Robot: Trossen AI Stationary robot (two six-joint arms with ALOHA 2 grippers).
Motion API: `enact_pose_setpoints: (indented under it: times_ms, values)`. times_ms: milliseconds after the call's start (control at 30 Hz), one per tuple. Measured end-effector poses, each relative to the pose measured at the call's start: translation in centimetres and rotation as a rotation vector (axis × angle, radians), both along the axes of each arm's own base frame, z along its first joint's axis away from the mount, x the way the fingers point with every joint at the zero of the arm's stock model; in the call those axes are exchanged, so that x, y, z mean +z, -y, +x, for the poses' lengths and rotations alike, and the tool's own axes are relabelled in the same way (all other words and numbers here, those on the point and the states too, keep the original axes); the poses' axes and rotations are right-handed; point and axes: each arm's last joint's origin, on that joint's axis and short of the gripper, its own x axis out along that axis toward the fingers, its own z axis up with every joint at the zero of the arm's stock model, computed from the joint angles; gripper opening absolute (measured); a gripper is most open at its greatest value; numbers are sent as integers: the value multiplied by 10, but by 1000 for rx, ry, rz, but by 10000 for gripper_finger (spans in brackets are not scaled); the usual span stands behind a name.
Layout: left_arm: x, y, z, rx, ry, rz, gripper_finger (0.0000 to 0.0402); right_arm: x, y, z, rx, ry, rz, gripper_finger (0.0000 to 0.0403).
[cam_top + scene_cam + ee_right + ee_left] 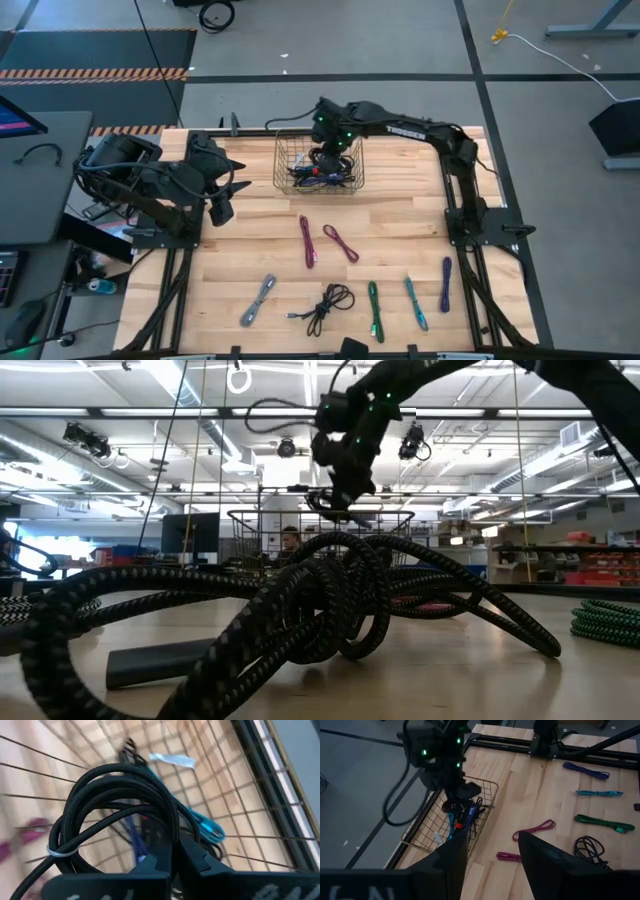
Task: Pick and place USB-C Cables
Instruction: Put the black charger cable into the wire basket
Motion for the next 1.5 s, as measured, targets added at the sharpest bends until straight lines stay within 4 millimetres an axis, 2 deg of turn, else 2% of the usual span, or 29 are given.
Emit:
enact_pose_setpoints:
  times_ms: [167,333,600,1500]
  values:
    - [0,0,0,0,0,0,181,-19,2,4,-18,-88,-10,12]
    - [0,0,0,0,0,0,181,-28,3,4,-36,-145,-49,12]
    - [0,0,0,0,0,0,181,-28,13,-2,-105,-209,-156,12]
    - [0,0,0,0,0,0,181,-28,61,-29,-267,-192,-118,12]
